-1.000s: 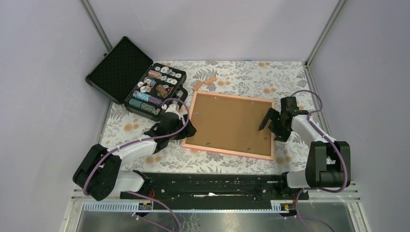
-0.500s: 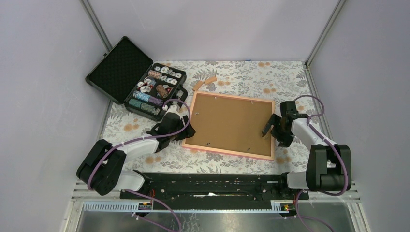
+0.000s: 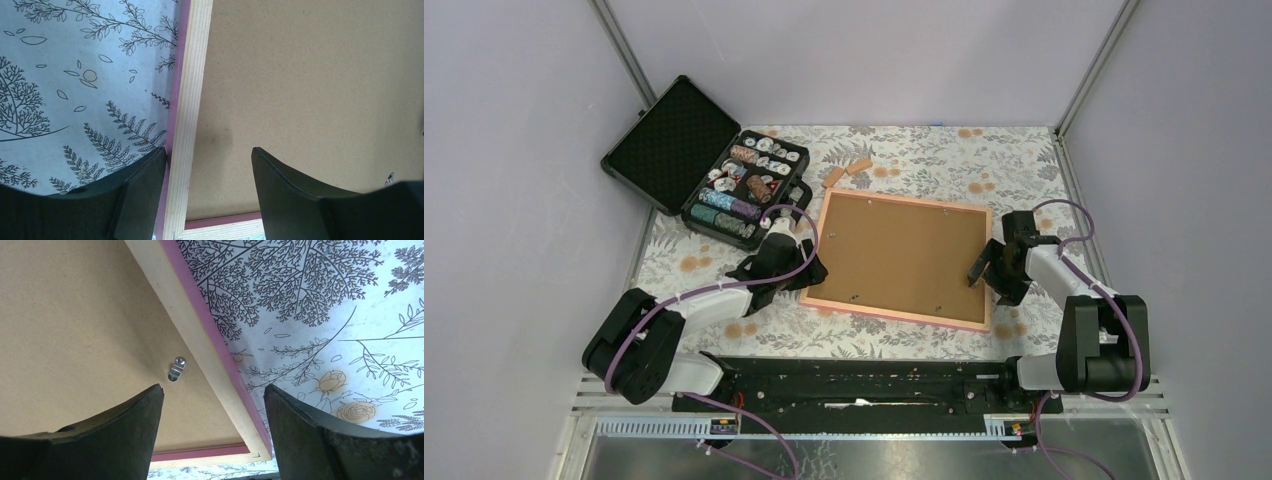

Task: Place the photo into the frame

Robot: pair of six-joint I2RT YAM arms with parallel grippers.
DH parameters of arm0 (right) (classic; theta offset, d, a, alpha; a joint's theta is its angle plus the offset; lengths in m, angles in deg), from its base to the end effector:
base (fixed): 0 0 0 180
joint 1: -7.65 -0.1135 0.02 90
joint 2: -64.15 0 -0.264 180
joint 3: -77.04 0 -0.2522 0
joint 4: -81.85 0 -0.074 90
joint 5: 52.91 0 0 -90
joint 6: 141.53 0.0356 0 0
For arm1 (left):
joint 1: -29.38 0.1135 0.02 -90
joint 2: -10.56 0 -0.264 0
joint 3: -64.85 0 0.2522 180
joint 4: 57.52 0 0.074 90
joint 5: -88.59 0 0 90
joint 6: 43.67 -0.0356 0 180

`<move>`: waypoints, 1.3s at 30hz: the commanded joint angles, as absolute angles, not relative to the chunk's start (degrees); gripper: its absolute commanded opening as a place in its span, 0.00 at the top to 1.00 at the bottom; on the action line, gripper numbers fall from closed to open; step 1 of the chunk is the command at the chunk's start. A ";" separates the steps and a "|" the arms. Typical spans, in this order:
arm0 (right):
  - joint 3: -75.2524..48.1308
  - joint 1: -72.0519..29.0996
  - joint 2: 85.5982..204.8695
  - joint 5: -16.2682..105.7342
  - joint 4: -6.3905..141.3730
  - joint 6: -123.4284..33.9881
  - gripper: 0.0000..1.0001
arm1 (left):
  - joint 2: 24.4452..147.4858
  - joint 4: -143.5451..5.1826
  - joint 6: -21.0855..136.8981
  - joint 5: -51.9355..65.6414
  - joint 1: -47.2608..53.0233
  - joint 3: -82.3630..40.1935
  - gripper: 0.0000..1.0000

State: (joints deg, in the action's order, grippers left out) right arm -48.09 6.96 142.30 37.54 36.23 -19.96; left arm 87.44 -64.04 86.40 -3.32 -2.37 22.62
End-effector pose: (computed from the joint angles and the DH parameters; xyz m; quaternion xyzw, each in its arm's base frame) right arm 0.2369 0.0031 0.1699 0.2610 0.9478 0.0546 0.1748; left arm 0.2132 -0.1306 0.1551 -0.0729 0.9076 -0.2301 0.3436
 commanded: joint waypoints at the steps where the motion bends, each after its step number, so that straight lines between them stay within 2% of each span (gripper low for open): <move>1: -47.24 6.52 143.77 34.87 37.32 -19.70 0.19 | 87.56 -60.03 86.05 -2.94 -2.17 22.83 0.33; 9: -46.94 6.17 145.83 32.36 37.67 -20.04 0.23 | 87.20 -59.59 86.05 -2.82 -2.17 23.22 0.34; 19: -45.41 6.16 146.89 33.40 37.43 -20.43 0.16 | 87.29 -59.38 85.97 -2.73 -2.17 23.31 0.35; 39: -44.55 6.16 149.62 31.63 37.15 -21.23 0.17 | 88.05 -59.40 85.79 -2.29 -2.17 22.87 0.35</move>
